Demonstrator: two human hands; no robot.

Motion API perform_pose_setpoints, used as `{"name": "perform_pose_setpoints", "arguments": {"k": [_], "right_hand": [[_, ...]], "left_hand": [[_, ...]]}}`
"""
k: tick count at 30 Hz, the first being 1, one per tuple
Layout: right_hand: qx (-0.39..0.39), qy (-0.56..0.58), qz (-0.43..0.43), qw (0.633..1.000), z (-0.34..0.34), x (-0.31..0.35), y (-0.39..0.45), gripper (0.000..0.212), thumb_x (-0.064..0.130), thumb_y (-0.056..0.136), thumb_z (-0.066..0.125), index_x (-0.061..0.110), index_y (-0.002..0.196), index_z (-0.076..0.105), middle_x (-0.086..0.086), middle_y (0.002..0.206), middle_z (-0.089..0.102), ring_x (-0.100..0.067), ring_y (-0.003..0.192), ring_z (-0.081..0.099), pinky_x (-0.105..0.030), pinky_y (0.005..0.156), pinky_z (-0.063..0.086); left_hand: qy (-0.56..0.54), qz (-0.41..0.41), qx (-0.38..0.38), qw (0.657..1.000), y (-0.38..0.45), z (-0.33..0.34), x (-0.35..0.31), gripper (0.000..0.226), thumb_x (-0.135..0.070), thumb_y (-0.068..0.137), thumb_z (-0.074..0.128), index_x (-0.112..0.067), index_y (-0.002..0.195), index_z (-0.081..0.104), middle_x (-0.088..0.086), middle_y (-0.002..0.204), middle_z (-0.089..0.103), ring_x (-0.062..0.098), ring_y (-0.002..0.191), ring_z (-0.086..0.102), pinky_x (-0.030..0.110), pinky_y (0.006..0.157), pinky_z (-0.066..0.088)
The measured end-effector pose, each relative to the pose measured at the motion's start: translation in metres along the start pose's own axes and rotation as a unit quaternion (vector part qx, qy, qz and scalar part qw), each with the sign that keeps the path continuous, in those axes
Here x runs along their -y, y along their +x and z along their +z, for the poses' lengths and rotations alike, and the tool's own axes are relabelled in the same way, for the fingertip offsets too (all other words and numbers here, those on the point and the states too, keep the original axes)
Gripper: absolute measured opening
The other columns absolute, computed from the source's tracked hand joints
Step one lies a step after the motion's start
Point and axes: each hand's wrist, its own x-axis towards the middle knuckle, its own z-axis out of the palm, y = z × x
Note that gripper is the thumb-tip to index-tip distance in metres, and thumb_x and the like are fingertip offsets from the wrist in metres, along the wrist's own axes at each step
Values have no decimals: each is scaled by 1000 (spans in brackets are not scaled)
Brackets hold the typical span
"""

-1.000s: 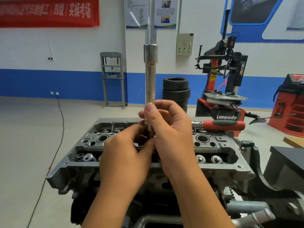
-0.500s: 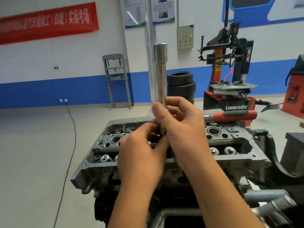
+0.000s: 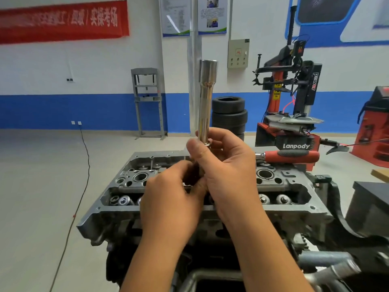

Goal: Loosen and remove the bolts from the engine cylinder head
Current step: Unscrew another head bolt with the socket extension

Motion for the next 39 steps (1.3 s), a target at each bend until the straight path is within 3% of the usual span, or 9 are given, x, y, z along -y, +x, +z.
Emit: {"name": "perform_pose_setpoints", "arguments": {"k": [7, 10, 13, 19, 25, 29, 33, 36, 39], "right_hand": [[14, 44, 54, 997, 3, 2, 2, 14, 18, 106, 56, 19, 109, 69, -10, 94, 77, -27, 84, 76, -36, 78, 64], [0, 55, 53, 997, 4, 6, 1, 12, 24, 102, 65, 16, 97, 72, -11, 88, 76, -26, 77, 75, -38, 71, 64], [-32, -12, 0, 999, 5, 5, -1, 11, 25, 90, 81, 20, 89, 71, -7, 83, 74, -29, 77, 74, -47, 69, 64], [-18, -42, 13, 999, 9, 5, 3, 13, 23, 105, 60, 19, 96, 70, -2, 89, 77, -18, 85, 75, -43, 82, 63], [-63, -52, -3, 997, 14, 7, -1, 15, 32, 90, 81, 23, 84, 70, -7, 77, 73, -30, 72, 72, -48, 66, 63], [-53, -84, -2, 995, 15, 9, 3, 19, 33, 100, 68, 20, 87, 72, -1, 79, 71, -14, 73, 67, -36, 70, 60], [-17, -64, 37, 997, 16, 12, 8, 26, 32, 103, 63, 13, 89, 74, -3, 86, 74, -24, 79, 69, -51, 80, 61], [-37, -33, 4, 999, 18, 13, 7, 14, 29, 94, 76, 18, 88, 70, -9, 83, 75, -20, 68, 71, -40, 67, 63], [-43, -23, -9, 999, 18, 12, 9, 14, 27, 94, 76, 18, 90, 65, -7, 84, 77, -19, 65, 74, -29, 62, 61]], "left_hand": [[-40, 6, 37, 998, 3, -4, 2, 23, -47, 87, 59, -41, 104, 73, -17, 92, 77, 17, 90, 72, 47, 78, 59], [-34, -11, -4, 999, 1, 0, 1, 13, -47, 84, 73, -43, 96, 73, -29, 87, 73, 3, 77, 67, 42, 75, 59], [-26, -13, -8, 1000, 1, 0, 1, 22, -55, 75, 66, -42, 91, 72, -25, 81, 72, 3, 73, 65, 41, 70, 59], [-47, 9, 53, 997, 3, -3, 0, 29, -50, 80, 51, -46, 101, 71, -16, 85, 76, 19, 82, 71, 47, 72, 59], [-19, -14, -41, 999, -1, 2, 1, 18, -51, 74, 64, -44, 89, 70, -23, 74, 70, 13, 73, 67, 42, 68, 58], [2, 22, 5, 1000, 0, 2, 2, 17, -39, 86, 65, -51, 98, 62, -15, 67, 65, 19, 66, 59, 34, 55, 45], [-21, 14, 6, 1000, 2, 0, 3, 5, -45, 87, 60, -46, 86, 65, -18, 74, 70, 19, 68, 61, 37, 61, 52], [14, -5, -28, 999, -1, 1, -3, 12, -48, 78, 65, -54, 71, 56, -32, 70, 64, 11, 66, 60, 28, 55, 40], [29, 10, -10, 999, -2, 0, 0, 9, -47, 82, 61, -49, 74, 56, -23, 63, 60, 18, 65, 59, 29, 53, 37]]}}
